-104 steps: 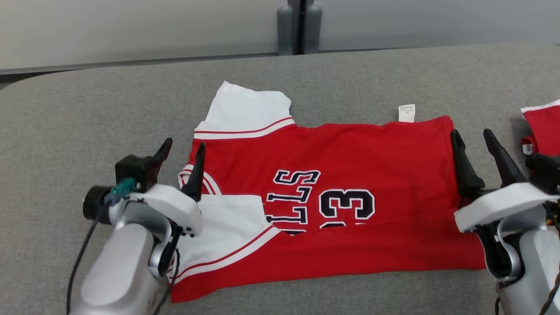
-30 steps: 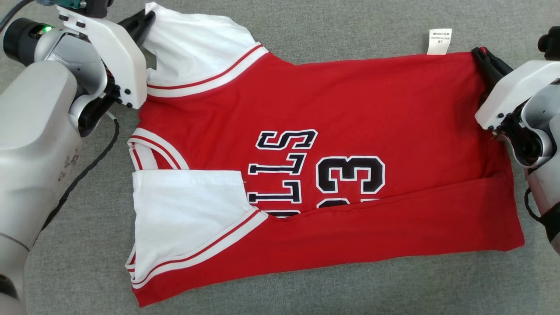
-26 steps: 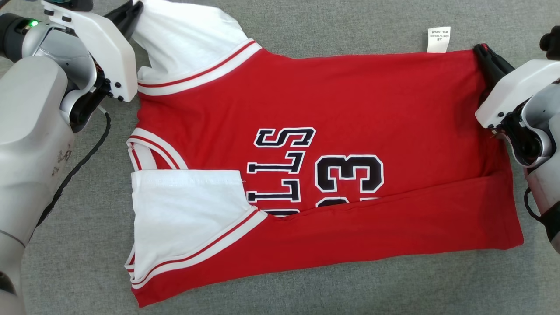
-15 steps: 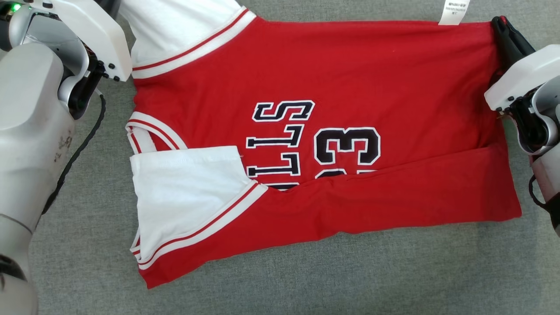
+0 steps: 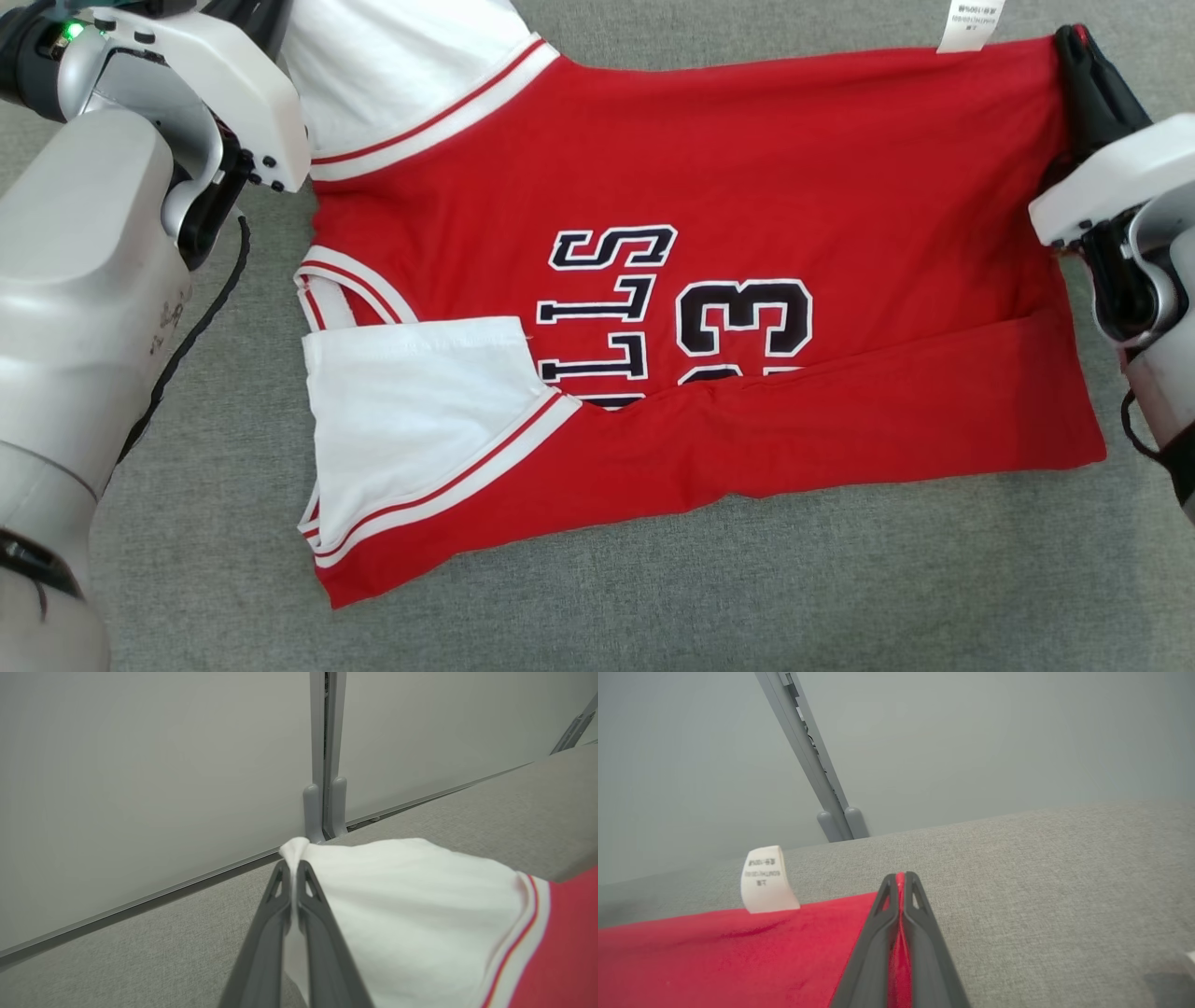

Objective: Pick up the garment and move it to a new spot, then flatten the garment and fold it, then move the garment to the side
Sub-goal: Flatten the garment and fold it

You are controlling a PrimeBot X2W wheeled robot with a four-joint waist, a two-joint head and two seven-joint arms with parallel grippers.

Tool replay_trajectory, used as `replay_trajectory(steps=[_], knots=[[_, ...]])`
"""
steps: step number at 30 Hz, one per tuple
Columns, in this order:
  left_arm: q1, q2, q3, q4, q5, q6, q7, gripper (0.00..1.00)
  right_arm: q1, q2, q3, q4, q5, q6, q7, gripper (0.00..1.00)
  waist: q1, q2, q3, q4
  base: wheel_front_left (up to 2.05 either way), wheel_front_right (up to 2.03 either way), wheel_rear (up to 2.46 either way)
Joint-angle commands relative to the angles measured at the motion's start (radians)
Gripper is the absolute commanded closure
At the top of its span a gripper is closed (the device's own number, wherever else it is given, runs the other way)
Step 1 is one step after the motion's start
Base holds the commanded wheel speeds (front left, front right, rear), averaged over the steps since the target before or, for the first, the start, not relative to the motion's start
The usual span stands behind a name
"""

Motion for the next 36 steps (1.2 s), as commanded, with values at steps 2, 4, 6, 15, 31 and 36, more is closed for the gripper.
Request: replay_trajectory(steps=[2, 4, 6, 15, 31, 36], knots=[[0.028, 0.017, -0.014, -0.017, -0.011, -0.002, -0.009, 1.00, 0.039, -0.011, 0.019, -0.034, 0.041, -0.002, -0.012, 1.00, 0.0000, 0.0000, -0.025, 0.006, 0.00, 0.00, 0.00], [0.048, 0.030, -0.031, -0.050, -0.023, -0.003, -0.013, 1.00, 0.075, -0.029, 0.036, -0.070, 0.087, -0.001, -0.016, 1.00, 0.0000, 0.0000, -0.047, 0.010, 0.00, 0.00, 0.00], [0.077, 0.046, -0.051, -0.092, -0.039, -0.003, -0.006, 1.00, 0.115, -0.052, 0.060, -0.107, 0.128, -0.001, -0.019, 1.00, 0.0000, 0.0000, -0.069, 0.017, 0.00, 0.00, 0.00], [0.206, 0.166, -0.127, -0.294, -0.143, -0.003, 0.092, 1.00, 0.251, -0.157, 0.155, -0.200, 0.240, -0.001, -0.033, 1.00, 0.0000, 0.0000, -0.167, 0.045, 0.00, 0.00, 0.00], [0.423, 0.390, -0.184, -0.713, -0.329, 0.004, 0.300, 1.00, 0.405, -0.313, 0.296, -0.332, 0.381, -0.001, 0.019, 1.00, 0.0000, 0.0000, -0.282, 0.061, 0.00, 0.00, 0.00], [0.466, 0.425, -0.207, -0.792, -0.344, 0.015, 0.340, 1.00, 0.429, -0.348, 0.327, -0.361, 0.406, -0.001, 0.040, 1.00, 0.0000, 0.0000, -0.291, 0.056, 0.00, 0.00, 0.00]])
